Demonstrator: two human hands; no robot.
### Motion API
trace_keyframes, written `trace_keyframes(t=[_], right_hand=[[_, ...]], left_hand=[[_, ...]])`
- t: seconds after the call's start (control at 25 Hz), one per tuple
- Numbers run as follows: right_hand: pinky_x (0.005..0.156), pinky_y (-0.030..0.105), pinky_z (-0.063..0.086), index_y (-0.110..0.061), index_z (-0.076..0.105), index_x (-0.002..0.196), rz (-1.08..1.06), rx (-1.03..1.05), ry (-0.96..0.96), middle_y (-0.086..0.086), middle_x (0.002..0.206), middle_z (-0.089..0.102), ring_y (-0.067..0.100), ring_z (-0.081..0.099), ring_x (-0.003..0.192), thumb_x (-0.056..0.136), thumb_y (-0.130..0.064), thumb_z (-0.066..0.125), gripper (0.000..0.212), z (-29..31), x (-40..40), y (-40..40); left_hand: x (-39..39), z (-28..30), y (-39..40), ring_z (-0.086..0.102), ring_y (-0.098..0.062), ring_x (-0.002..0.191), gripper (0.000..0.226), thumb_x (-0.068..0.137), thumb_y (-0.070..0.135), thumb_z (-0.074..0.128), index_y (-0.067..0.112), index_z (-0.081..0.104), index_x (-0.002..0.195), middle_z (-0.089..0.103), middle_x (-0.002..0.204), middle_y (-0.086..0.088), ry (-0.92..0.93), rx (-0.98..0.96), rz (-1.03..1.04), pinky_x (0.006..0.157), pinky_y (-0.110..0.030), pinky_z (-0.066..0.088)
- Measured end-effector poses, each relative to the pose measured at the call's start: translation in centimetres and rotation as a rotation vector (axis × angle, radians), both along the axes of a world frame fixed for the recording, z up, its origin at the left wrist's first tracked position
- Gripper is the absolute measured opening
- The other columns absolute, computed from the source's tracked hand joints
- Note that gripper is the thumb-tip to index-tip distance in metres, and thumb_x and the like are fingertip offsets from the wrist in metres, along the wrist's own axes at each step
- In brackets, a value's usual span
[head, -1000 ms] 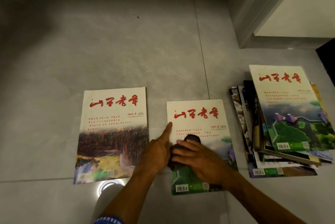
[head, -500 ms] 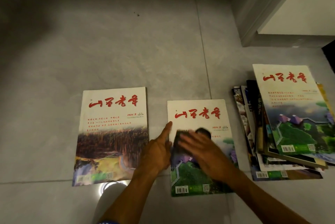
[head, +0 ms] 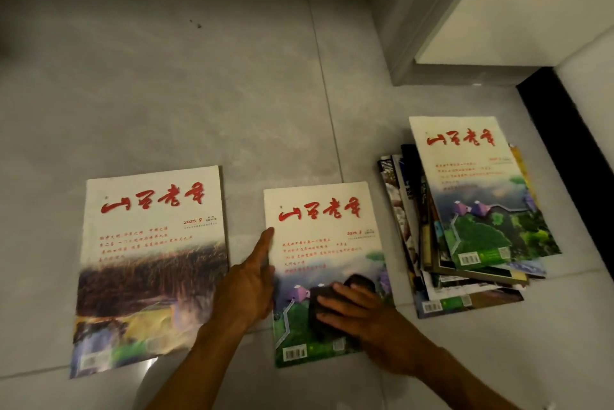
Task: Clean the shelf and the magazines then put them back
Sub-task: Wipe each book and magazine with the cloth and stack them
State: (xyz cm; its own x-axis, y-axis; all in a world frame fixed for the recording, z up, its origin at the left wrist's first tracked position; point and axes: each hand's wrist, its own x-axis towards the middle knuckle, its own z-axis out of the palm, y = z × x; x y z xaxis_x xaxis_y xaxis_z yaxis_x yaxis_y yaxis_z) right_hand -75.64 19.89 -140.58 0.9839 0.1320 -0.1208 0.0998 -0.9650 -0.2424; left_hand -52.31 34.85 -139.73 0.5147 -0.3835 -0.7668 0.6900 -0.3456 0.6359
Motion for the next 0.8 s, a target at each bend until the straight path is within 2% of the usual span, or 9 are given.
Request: trace_keyframes(t=[0.08, 0.12, 0.24, 0.36, 0.48, 0.6, 0.64, 0.76, 0.8], right_hand=[[0.117, 0.050, 0.012, -0.031, 0.017, 0.152, -0.148, 0.068, -0.012, -0.007, 0.160, 0.012, 0.021, 0.008, 0.149, 0.090, -0.017, 0.045, 0.070, 0.3, 3.7, -4.4], [0.118, 0.052, 0.015, -0.029, 0.016, 0.152, -0.304, 0.090, -0.031, -0.007, 0.159, 0.010, 0.021, 0.007, 0.148, 0.092, -0.013, 0.044, 0.068, 0.4, 6.2, -6.8], [0.116, 0.053, 0.021, -0.029, 0.013, 0.149, -0.618, 0.108, 0.001, -0.010, 0.156, 0.004, 0.016, 0.002, 0.145, 0.097, -0.009, 0.048, 0.066, -0.3, 9.3, -10.2], [0.117, 0.053, 0.020, -0.030, 0.014, 0.152, -0.583, 0.100, -0.081, -0.008, 0.161, 0.006, 0.022, 0.007, 0.148, 0.089, -0.004, 0.049, 0.077, -1.0, 5.0, -5.5], [0.120, 0.039, 0.007, -0.031, 0.009, 0.155, -0.512, 0.047, -0.144, -0.009, 0.162, 0.005, 0.020, 0.005, 0.149, 0.090, -0.008, 0.043, 0.076, -1.4, -2.0, 0.6], [0.111, 0.037, 0.031, -0.033, 0.018, 0.153, -0.405, 0.036, -0.077, -0.010, 0.159, 0.021, 0.018, 0.025, 0.144, 0.083, -0.019, 0.052, 0.078, -0.8, -5.7, 3.8], [0.104, 0.038, 0.040, -0.035, 0.027, 0.150, -0.393, 0.055, -0.055, -0.011, 0.156, 0.029, 0.018, 0.034, 0.138, 0.076, -0.019, 0.063, 0.084, -0.2, -5.8, 3.9], [0.092, 0.041, 0.051, -0.029, 0.053, 0.135, -0.454, 0.062, -0.010, -0.009, 0.147, 0.045, 0.020, 0.046, 0.125, 0.053, -0.010, 0.085, 0.090, 1.0, -4.0, 3.6], [0.088, 0.040, 0.053, -0.028, 0.059, 0.131, -0.496, 0.063, -0.012, -0.009, 0.144, 0.049, 0.021, 0.049, 0.120, 0.051, -0.008, 0.086, 0.087, 1.4, -3.3, 3.6]], left_hand=[[-0.4, 1.7, -0.3, 0.056, -0.030, 0.059, 0.023, 0.088, 0.047, 0.065, 0.042, 0.063, 0.110, 0.067, 0.079, -0.016, -0.032, -0.028, -0.009, 0.054, -0.034, 0.048], [-0.8, 2.4, -0.5, 0.054, -0.030, 0.065, 0.033, 0.080, 0.053, 0.069, 0.026, 0.070, 0.098, 0.066, 0.082, -0.017, 0.081, -0.057, -0.037, 0.058, -0.034, 0.046], [-1.5, 3.8, -1.2, 0.056, -0.035, 0.088, 0.031, 0.080, 0.045, 0.073, 0.015, 0.073, 0.083, 0.069, 0.100, -0.016, 0.252, -0.109, 0.063, 0.082, -0.042, 0.050], [-1.2, 3.7, -1.0, 0.058, -0.043, 0.109, 0.032, 0.077, 0.045, 0.078, 0.017, 0.076, 0.091, 0.068, 0.115, -0.019, 0.268, -0.139, 0.117, 0.105, -0.055, 0.039], [-0.7, 3.6, -1.0, 0.058, -0.039, 0.103, 0.038, 0.074, 0.047, 0.079, 0.016, 0.075, 0.095, 0.065, 0.117, -0.023, 0.282, -0.164, 0.113, 0.102, -0.053, 0.041], [-1.4, 3.6, -1.2, 0.068, -0.030, 0.097, 0.027, 0.083, 0.037, 0.073, 0.016, 0.070, 0.099, 0.073, 0.105, -0.011, 0.225, -0.154, 0.119, 0.094, -0.049, 0.050], [-1.9, 3.6, -1.0, 0.069, -0.030, 0.097, 0.025, 0.085, 0.033, 0.071, 0.014, 0.068, 0.102, 0.073, 0.105, -0.009, 0.052, -0.106, 0.092, 0.092, -0.051, 0.052], [-3.9, 2.0, 0.1, 0.060, -0.026, 0.110, 0.025, 0.086, 0.028, 0.067, 0.024, 0.055, 0.107, 0.060, 0.117, -0.004, -0.826, 0.317, -0.360, 0.088, -0.048, 0.055], [-4.6, 1.7, 0.1, 0.056, -0.023, 0.113, 0.029, 0.084, 0.032, 0.068, 0.027, 0.053, 0.107, 0.055, 0.119, -0.001, -0.911, 0.384, -0.425, 0.090, -0.043, 0.053]])
